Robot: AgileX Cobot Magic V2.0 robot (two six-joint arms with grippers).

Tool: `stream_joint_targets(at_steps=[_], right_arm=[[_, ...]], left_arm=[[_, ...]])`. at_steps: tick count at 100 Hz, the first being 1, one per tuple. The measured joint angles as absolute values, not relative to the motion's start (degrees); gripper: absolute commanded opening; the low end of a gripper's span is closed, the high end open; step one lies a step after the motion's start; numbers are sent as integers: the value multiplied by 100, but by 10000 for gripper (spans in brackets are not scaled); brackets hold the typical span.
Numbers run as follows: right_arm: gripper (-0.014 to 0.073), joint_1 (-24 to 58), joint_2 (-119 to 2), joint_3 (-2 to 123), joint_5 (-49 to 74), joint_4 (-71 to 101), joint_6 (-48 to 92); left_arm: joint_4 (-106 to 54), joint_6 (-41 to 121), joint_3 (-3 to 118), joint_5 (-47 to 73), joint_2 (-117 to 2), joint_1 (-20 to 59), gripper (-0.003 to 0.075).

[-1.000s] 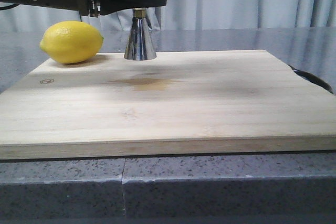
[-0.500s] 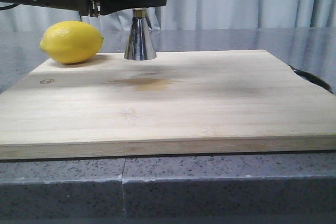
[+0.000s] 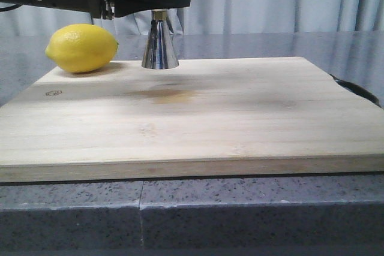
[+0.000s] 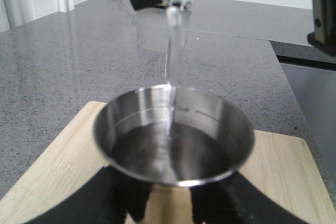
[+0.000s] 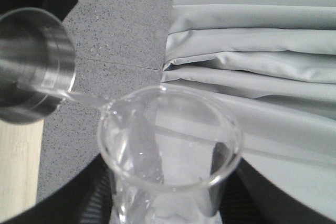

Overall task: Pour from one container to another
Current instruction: 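Tilt the beaker with the right gripper, pouring liquid into the jigger, then tilt the beaker upright with the right gripper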

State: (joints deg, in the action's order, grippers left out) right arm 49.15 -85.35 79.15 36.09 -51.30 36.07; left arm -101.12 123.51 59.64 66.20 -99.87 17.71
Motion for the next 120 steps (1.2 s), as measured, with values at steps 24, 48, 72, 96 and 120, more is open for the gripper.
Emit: stream_joint_targets(at_steps=[24, 48, 72, 96, 120], right_arm=[[258, 4915, -8535, 7915, 3605, -5085, 2210], [258, 4832, -8535, 7915, 3593, -5063, 938], [258, 4088, -8134, 7915, 3556, -4570, -278], [258, 2800, -7208, 7213, 2688, -3351, -523], [258, 1536, -6425, 5689, 1229, -2139, -624]], left_arm=[[-10103, 12351, 5964, 6620, -9987, 1771, 259], [-10100, 12351, 5964, 6620, -9987, 1771, 259], [-10100, 12351, 5964, 6620, -9987, 1771, 259], [-10090, 12351, 5964, 6620, -9987, 1771, 259], [-10090, 12351, 5964, 6620, -9987, 1771, 259]])
